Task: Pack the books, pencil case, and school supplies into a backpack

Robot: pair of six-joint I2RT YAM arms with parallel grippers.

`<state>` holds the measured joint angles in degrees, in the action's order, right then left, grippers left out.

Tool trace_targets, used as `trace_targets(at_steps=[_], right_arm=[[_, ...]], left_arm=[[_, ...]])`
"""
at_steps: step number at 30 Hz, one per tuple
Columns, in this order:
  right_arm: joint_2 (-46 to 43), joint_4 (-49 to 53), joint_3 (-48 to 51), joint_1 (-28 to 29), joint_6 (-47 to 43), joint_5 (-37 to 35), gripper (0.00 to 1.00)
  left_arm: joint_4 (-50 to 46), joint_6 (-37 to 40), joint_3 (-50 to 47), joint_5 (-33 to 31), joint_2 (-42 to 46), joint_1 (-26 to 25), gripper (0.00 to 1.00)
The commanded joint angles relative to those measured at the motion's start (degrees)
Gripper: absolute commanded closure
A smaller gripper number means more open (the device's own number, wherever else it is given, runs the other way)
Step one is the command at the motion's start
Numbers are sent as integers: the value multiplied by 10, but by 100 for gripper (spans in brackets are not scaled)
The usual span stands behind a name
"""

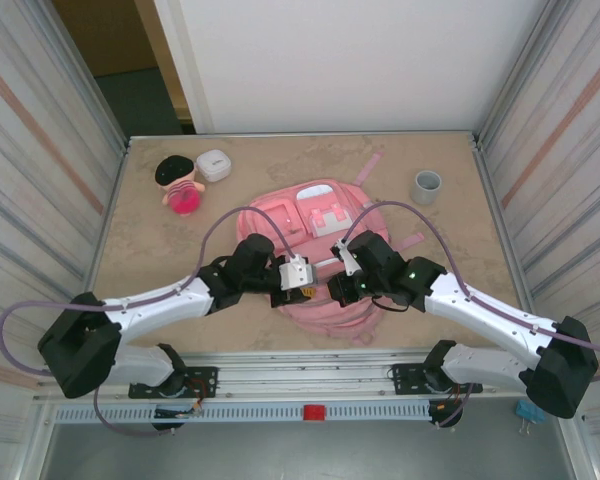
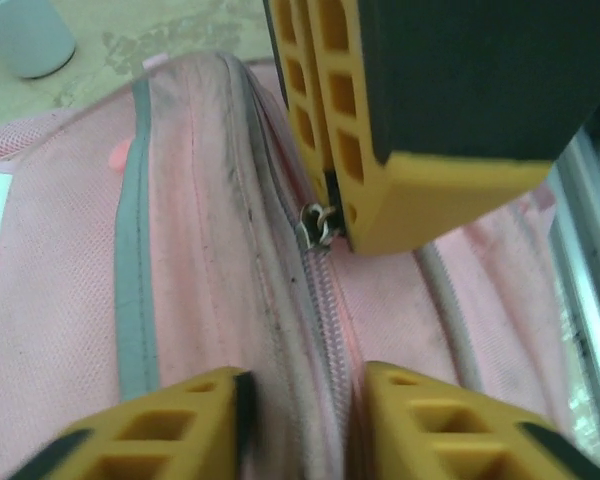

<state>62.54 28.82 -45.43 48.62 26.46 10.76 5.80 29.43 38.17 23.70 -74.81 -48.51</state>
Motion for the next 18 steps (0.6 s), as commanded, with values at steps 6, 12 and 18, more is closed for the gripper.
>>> trace_targets(at_steps=[6, 12, 18], right_arm=[[-53, 46, -6, -89, -27, 28, 100], [-73, 49, 9, -155, -40, 92, 100], [-32, -10, 6, -80, -41, 146, 100]], left_arm=[[-30, 27, -12, -54, 46, 15, 93], [-84, 29, -42, -76, 126, 66, 94], [-120, 33, -38, -86, 156, 83, 80]])
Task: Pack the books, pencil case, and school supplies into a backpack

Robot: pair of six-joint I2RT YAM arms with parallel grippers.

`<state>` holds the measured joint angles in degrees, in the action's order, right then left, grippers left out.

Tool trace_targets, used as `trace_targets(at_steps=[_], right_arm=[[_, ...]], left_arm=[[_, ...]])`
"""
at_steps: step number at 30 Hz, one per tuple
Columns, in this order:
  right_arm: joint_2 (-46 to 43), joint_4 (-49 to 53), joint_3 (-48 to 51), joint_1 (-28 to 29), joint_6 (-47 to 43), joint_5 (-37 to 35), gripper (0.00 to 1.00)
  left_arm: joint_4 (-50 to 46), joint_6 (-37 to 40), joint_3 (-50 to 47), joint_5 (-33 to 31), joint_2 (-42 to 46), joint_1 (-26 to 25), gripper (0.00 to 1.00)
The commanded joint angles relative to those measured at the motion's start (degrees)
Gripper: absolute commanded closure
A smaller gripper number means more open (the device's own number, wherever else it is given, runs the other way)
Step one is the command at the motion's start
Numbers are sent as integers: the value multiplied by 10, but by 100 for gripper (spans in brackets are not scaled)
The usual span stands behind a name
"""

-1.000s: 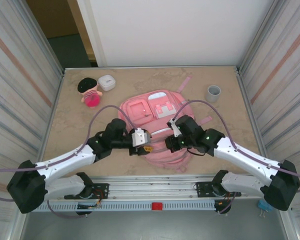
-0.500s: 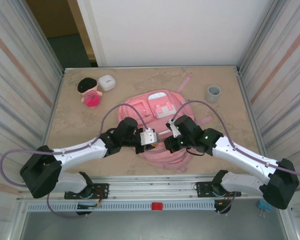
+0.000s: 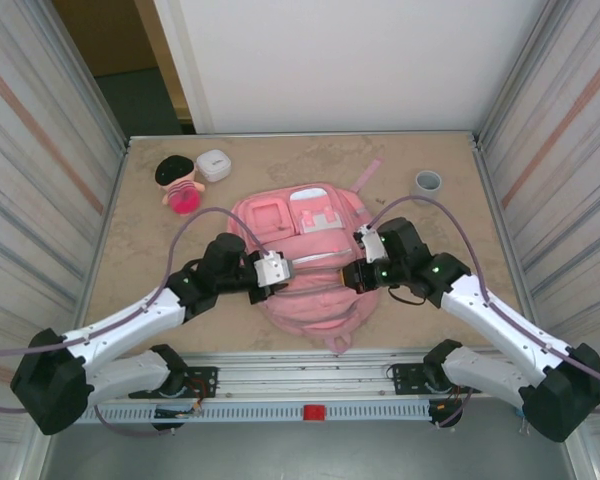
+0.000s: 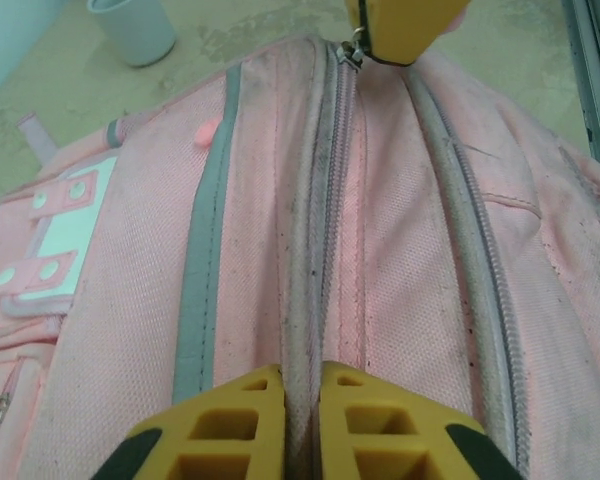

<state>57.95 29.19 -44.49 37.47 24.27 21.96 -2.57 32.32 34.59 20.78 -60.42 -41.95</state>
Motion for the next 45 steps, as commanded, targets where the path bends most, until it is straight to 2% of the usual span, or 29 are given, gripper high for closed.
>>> trace_targets(at_steps=[1, 4, 7, 11, 17, 20, 23, 28, 32, 34, 38, 40, 42, 45], right_arm=[[23, -13, -9, 43, -20, 27, 100], [43, -16, -16, 50, -20, 24, 100], [48, -21, -18, 50, -19, 28, 100], [47, -28, -18, 50, -15, 35, 100], [38, -39, -12, 51, -10, 43, 100], [38, -41, -12, 51, -10, 51, 100], [34, -38, -11, 44, -13, 52, 100], [13, -21, 0, -27, -23, 70, 100], [6, -2, 10, -84, -45, 76, 100], [8, -6, 12, -94, -44, 87, 100], [15, -29, 12, -61, -41, 106, 100], [20, -34, 7, -37, -42, 102, 100], [26, -40, 4, -20, -40, 102, 100], [28, -49, 5, -10, -34, 102, 100]], left_arm=[[-39, 5, 0, -41, 13, 17, 73], [-19, 13, 2, 15, 19, -4, 55], [24, 11, 4, 17, 16, -49, 47], [42, 2, 34, -5, -22, -78, 46], [45, 7, 71, -26, -102, -86, 50], [65, 0, 75, -38, -130, -88, 55], [66, 1, 72, -33, -137, -87, 69], [59, 7, 43, -33, -104, -74, 93], [48, 11, 15, 5, -61, -40, 95], [41, 18, 3, 14, -45, -28, 94], [22, 30, 1, 15, -38, -21, 87], [20, 26, 7, 27, -40, -22, 79], [22, 15, 16, 47, -39, -26, 66], [37, 3, 26, 45, -41, -58, 51]])
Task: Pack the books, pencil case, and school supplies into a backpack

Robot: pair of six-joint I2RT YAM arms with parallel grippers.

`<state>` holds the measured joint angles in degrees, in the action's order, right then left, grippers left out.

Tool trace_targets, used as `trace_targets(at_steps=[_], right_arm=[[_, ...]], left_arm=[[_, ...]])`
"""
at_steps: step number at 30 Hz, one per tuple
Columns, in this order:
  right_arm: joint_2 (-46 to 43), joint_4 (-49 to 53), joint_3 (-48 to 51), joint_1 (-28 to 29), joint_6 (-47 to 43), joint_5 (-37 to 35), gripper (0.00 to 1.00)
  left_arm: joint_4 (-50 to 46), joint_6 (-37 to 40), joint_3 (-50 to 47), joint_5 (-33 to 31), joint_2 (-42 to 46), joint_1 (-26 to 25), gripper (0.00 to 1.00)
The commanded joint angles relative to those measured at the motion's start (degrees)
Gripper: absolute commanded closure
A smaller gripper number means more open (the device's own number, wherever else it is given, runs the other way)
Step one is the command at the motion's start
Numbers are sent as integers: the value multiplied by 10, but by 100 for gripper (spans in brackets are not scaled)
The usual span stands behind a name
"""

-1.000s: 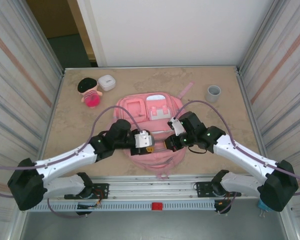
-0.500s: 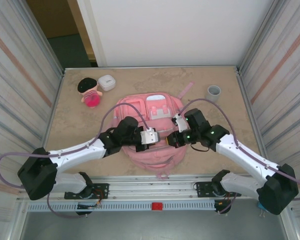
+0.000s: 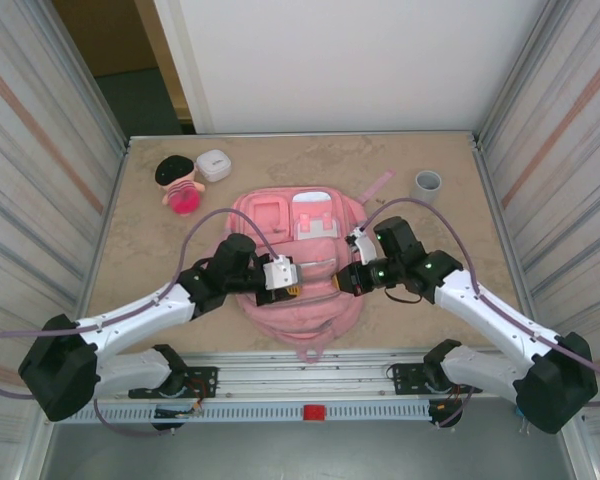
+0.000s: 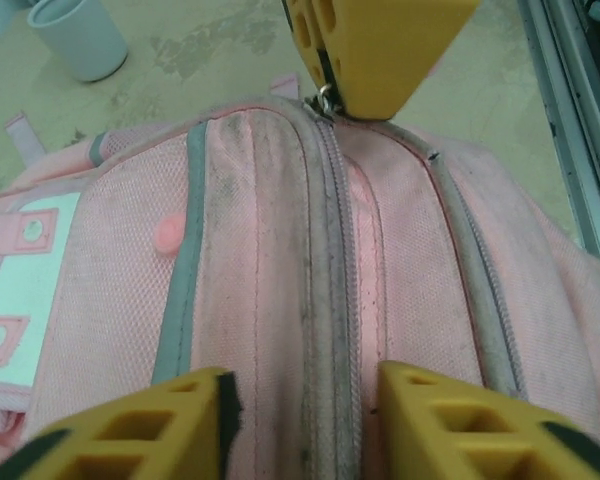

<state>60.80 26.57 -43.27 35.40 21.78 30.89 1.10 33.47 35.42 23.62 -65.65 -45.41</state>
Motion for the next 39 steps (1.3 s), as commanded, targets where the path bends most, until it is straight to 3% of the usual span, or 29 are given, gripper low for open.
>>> trace_targets(at_steps=[1, 7, 14, 20, 23, 31, 39], right_arm=[[1, -24, -8, 12, -7, 14, 100], [-1, -28, -10, 21, 0, 17, 100], [-5, -24, -10, 29, -2, 22, 100], [-11, 2, -15, 15, -6, -13, 100], [-16, 14, -12, -16, 0, -46, 100], [-37, -33, 22, -96, 37, -85, 100], [-9, -118, 51, -107, 67, -86, 100]], left_arm=[[4, -9, 22, 8, 8, -35, 49], [26, -27, 57, -46, -30, -73, 49], [53, -41, 74, -73, -76, -75, 59], [49, -27, 71, -76, -96, -75, 89], [41, -15, 63, -60, -88, -75, 98], [42, 2, 44, -17, -54, -72, 100], [62, 24, 27, 52, -23, -72, 100]])
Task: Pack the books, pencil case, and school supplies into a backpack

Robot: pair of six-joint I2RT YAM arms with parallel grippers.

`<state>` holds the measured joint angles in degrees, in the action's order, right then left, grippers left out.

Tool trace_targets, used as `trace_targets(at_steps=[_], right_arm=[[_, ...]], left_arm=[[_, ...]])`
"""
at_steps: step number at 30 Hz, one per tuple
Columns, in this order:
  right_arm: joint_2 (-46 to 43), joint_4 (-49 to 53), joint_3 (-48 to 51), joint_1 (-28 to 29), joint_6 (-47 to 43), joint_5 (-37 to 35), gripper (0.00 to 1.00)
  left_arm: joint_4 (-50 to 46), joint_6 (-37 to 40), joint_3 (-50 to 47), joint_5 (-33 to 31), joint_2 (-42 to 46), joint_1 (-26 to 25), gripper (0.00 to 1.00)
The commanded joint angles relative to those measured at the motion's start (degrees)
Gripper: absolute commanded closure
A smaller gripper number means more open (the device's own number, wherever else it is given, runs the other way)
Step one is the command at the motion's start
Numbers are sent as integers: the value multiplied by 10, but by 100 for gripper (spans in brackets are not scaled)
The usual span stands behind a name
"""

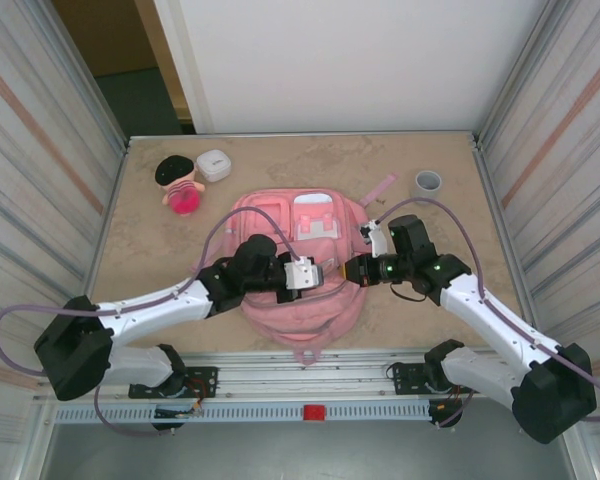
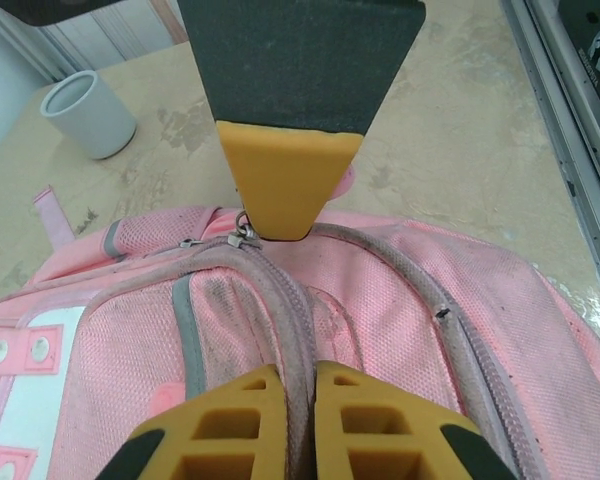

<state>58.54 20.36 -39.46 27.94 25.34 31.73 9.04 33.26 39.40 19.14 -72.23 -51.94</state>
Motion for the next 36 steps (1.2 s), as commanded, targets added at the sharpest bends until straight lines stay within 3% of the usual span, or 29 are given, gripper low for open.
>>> trace_targets(at_steps=[1, 9, 15, 16, 17, 20, 22, 24, 27, 31, 36], right_arm=[[20, -67, 17, -32, 37, -94, 100], [49, -117, 39, -33, 78, -139, 100], [62, -129, 41, -32, 80, -136, 100], [62, -127, 40, -31, 80, -136, 100], [59, -124, 37, -31, 79, -134, 91], [47, -84, 12, -25, 70, -132, 50], [31, -42, -12, -14, 61, -161, 41], [8, -3, -35, -1, 57, -198, 31], [-23, 23, -57, 13, 67, -234, 23], [-53, 56, -87, 24, 76, -245, 18], [-44, 136, -138, 69, 73, -298, 14]], left_arm=[[-18, 30, -14, 108, 46, -6, 100], [-14, 50, -21, 153, 52, -5, 100], [-14, 42, -21, 134, 41, -5, 100], [-11, 32, -23, 123, 41, -6, 96], [-9, 20, -24, 112, 41, -6, 93], [5, -45, -28, 78, 53, -4, 79], [10, -106, -26, 54, 64, 1, 68], [1, -172, -16, 20, 78, 4, 49], [-4, -293, -6, -60, 104, 4, 40], [-41, -399, 3, -153, 157, 4, 33], [-255, -509, 86, -289, 198, 14, 27]])
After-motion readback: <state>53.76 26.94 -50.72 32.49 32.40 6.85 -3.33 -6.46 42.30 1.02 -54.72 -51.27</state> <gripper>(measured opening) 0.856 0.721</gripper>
